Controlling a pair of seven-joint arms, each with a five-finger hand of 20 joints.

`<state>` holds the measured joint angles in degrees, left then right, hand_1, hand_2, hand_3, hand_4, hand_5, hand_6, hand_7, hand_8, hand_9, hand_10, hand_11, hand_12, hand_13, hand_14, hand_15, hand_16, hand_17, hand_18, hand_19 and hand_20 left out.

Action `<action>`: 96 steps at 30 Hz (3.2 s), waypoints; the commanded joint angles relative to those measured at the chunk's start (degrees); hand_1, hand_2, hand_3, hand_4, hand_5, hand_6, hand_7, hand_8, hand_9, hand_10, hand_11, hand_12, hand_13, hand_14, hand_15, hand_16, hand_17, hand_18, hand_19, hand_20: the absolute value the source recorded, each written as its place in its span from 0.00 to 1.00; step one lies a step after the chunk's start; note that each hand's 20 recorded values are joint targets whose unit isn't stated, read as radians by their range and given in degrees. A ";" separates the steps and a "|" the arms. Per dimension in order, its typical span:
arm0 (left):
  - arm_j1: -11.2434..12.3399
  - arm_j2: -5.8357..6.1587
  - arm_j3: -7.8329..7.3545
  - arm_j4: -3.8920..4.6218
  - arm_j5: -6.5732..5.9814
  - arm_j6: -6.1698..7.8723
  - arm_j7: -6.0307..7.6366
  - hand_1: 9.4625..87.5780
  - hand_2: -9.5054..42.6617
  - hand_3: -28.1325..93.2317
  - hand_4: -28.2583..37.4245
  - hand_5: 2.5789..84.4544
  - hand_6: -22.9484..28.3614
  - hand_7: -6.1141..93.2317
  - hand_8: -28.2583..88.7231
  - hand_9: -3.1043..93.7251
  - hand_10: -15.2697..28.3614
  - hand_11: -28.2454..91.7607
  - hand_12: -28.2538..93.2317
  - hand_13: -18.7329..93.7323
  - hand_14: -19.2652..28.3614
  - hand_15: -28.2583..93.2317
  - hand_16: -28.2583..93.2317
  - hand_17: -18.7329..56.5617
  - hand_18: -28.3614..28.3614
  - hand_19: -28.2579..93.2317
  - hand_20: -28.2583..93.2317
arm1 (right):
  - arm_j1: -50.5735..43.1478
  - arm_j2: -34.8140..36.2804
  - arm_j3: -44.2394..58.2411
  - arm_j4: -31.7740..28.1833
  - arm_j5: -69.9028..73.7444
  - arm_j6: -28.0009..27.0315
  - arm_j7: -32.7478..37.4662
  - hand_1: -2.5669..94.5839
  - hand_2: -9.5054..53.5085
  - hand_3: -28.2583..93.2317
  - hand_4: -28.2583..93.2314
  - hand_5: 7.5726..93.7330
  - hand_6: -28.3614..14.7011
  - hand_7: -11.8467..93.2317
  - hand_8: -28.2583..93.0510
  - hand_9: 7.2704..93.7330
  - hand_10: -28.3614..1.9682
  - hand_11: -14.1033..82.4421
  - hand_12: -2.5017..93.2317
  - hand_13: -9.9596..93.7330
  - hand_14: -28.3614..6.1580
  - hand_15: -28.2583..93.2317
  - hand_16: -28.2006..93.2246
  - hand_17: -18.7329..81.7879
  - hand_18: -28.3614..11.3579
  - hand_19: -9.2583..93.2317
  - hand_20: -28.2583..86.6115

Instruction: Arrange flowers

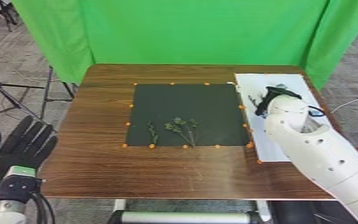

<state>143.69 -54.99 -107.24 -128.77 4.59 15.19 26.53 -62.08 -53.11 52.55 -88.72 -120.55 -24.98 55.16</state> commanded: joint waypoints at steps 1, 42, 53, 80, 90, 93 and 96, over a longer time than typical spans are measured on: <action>0.73 -0.30 -0.22 -0.70 0.55 -0.23 -0.17 0.20 0.45 0.80 0.00 0.40 0.58 0.23 0.15 0.38 0.69 0.46 0.34 0.38 0.71 0.56 0.17 0.18 0.71 0.46 0.31 | -0.42 -0.95 -3.21 3.33 -1.52 0.64 -1.61 0.42 0.00 0.76 0.00 0.59 0.51 0.26 0.16 0.87 0.46 0.49 0.30 0.89 0.59 0.78 0.54 0.73 0.15 1.00 0.70; 3.01 -0.81 -1.75 -1.85 -0.14 0.60 -0.82 0.21 0.46 0.81 0.00 0.41 0.59 0.23 0.15 0.39 0.69 0.47 0.34 0.39 0.71 0.57 0.17 0.18 0.72 0.47 0.31 | -21.82 7.16 8.34 -22.96 -6.05 17.35 -4.70 0.48 0.00 0.89 0.21 0.75 0.59 0.57 0.43 1.00 0.58 0.54 0.31 1.00 0.73 0.72 0.49 0.85 0.23 1.00 0.68; -0.86 0.41 1.92 -0.50 1.60 -0.27 -1.34 0.20 0.45 0.81 0.00 0.41 0.59 0.23 0.15 0.39 0.68 0.47 0.34 0.39 0.71 0.57 0.17 0.18 0.72 0.47 0.31 | -21.90 -1.07 3.48 -27.36 -8.66 12.56 -3.20 0.50 0.00 0.87 0.20 0.74 0.59 0.56 0.42 1.00 0.57 0.51 0.33 1.00 0.72 0.70 0.51 0.83 0.21 1.00 0.67; -4.90 0.43 4.54 0.47 0.91 1.79 -2.79 0.20 0.47 0.81 0.00 0.42 0.59 0.23 0.15 0.39 0.69 0.47 0.34 0.39 0.71 0.58 0.17 0.18 0.72 0.47 0.31 | -21.00 -12.79 -0.99 -18.50 -14.21 12.92 -0.65 0.51 0.00 0.85 0.16 0.74 0.58 0.54 0.41 0.99 0.56 0.51 0.35 1.00 0.73 0.70 0.54 0.83 0.21 1.00 0.67; -4.69 0.40 5.23 0.63 0.69 1.56 -3.35 0.20 0.47 0.81 0.00 0.42 0.59 0.23 0.15 0.39 0.69 0.47 0.34 0.39 0.71 0.57 0.16 0.18 0.72 0.47 0.31 | -21.47 -13.30 -0.37 -18.32 -12.99 10.75 -0.85 0.49 0.00 0.82 0.15 0.73 0.56 0.50 0.39 0.98 0.57 0.53 0.36 1.00 0.73 0.70 0.55 0.83 0.21 1.00 0.67; -4.29 0.37 5.18 0.88 1.02 2.40 -4.05 0.22 0.51 0.83 0.00 0.42 0.59 0.23 0.15 0.39 0.69 0.47 0.34 0.39 0.71 0.57 0.16 0.18 0.72 0.47 0.31 | -21.38 -13.28 0.17 -18.80 -11.78 7.88 -1.04 0.45 0.00 0.83 0.11 0.74 0.52 0.42 0.39 0.96 0.55 0.53 0.37 1.00 0.72 0.69 0.57 0.82 0.21 1.00 0.67; -3.86 -0.06 5.26 0.75 0.43 1.58 -3.71 0.23 0.53 0.84 0.00 0.42 0.58 0.24 0.15 0.39 0.68 0.47 0.34 0.39 0.71 0.58 0.16 0.18 0.72 0.47 0.31 | -21.35 -13.03 0.08 -19.00 -12.47 8.35 -1.12 0.41 0.00 0.85 0.10 0.73 0.50 0.36 0.34 0.95 0.53 0.53 0.36 0.99 0.71 0.68 0.58 0.81 0.19 1.00 0.67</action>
<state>138.35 -54.35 -102.15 -128.06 5.66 16.47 23.24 -82.30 -66.38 52.71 -107.96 -133.44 -14.20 54.03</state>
